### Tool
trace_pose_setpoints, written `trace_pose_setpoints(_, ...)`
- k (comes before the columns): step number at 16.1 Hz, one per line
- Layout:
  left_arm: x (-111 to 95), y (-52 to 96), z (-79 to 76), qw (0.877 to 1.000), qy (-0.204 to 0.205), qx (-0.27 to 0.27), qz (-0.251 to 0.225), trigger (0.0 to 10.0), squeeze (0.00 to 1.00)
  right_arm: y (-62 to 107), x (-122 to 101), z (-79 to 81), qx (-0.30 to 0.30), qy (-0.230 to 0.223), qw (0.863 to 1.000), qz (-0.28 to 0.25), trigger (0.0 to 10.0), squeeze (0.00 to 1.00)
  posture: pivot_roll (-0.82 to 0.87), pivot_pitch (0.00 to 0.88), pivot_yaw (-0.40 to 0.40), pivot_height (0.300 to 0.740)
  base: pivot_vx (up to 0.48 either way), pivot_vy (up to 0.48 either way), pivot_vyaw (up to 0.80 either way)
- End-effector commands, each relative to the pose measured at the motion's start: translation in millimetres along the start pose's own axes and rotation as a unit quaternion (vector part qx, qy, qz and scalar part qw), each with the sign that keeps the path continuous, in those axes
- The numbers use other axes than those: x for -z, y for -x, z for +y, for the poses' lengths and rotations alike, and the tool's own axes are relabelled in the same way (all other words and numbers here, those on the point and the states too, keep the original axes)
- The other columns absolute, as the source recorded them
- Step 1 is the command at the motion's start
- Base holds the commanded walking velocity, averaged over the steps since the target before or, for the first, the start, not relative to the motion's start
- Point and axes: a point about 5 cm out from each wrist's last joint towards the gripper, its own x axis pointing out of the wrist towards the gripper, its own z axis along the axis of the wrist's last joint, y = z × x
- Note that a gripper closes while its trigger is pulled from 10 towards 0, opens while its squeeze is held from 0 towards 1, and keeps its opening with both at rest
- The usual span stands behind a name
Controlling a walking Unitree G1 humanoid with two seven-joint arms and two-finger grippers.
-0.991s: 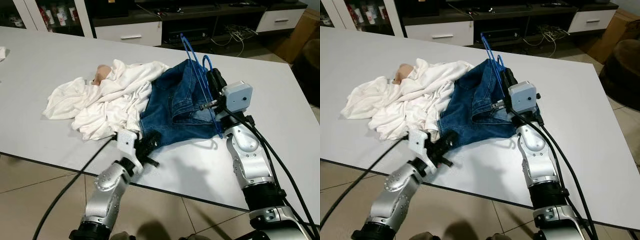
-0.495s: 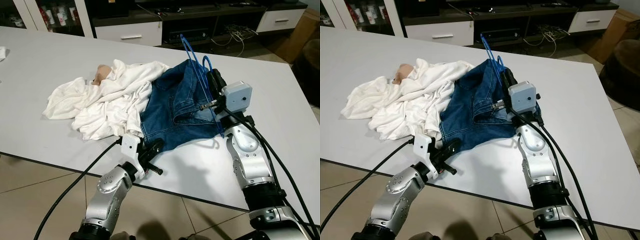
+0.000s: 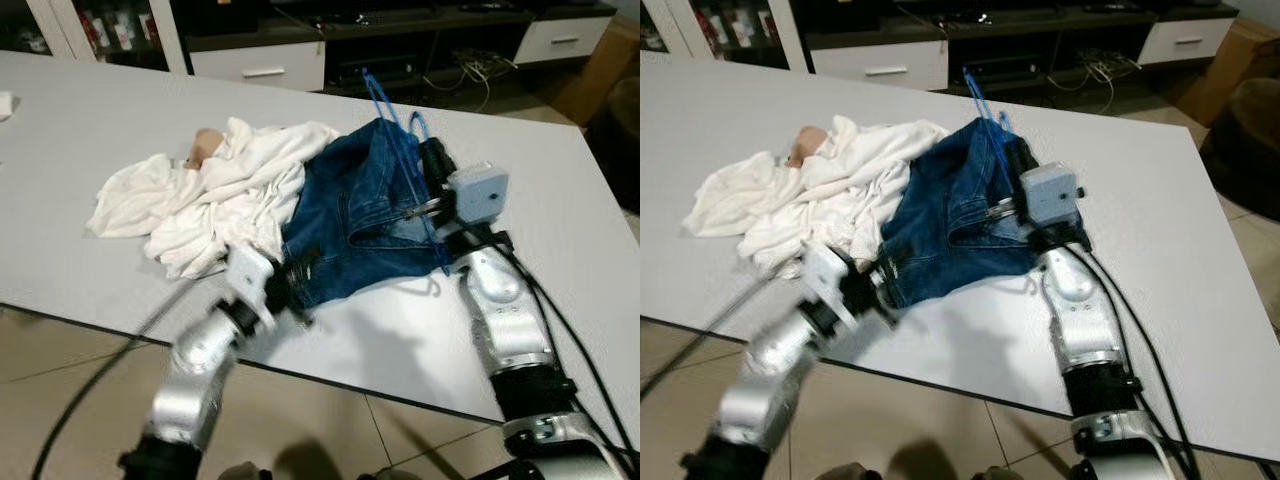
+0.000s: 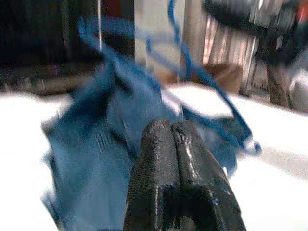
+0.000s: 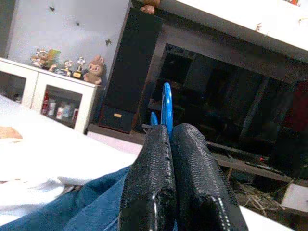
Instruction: Hang hanger
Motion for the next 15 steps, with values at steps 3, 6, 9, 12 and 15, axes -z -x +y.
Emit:
trace_pose_setpoints(3,-25.3,-6.4,0.8,0.997,-0.04,0.043,-0.049,0.0,0.0,-12.3,-12.4,-21.9,0.011,0.014,1.0,-0.019,10.0,0.0,-0.03,0.028,0.003,0.74,0.0,0.0,0.0)
trace_pose_setpoints(6,-37.3,-11.1,-4.2,0.996,-0.016,0.042,-0.083,0.0,0.0,-20.1,-25.4,-47.7,0.027,0.027,0.999,-0.035,10.0,0.0,-0.04,0.023,0.01,0.74,0.0,0.0,0.0)
trace_pose_setpoints(9,3.7,-9.6,11.4,0.996,0.059,-0.053,0.041,10.0,0.0,-21.7,-26.8,-55.7,0.031,0.034,0.998,-0.035,10.0,0.0,-0.04,0.018,0.013,0.74,0.0,0.0,0.0)
trace_pose_setpoints(12,15.7,-4.4,5.3,0.994,0.084,-0.058,0.043,10.0,1.0,-21.7,-27.1,-46.6,0.018,0.025,0.999,-0.039,10.0,0.0,-0.04,0.018,0.014,0.74,0.0,0.0,0.0)
trace_pose_setpoints(15,31.1,-4.1,-7.2,0.989,0.112,-0.071,0.058,10.0,1.0,-17.1,-23.0,-31.0,-0.001,0.009,0.999,-0.036,10.0,0.0,-0.04,0.019,0.013,0.74,0.0,0.0,0.0)
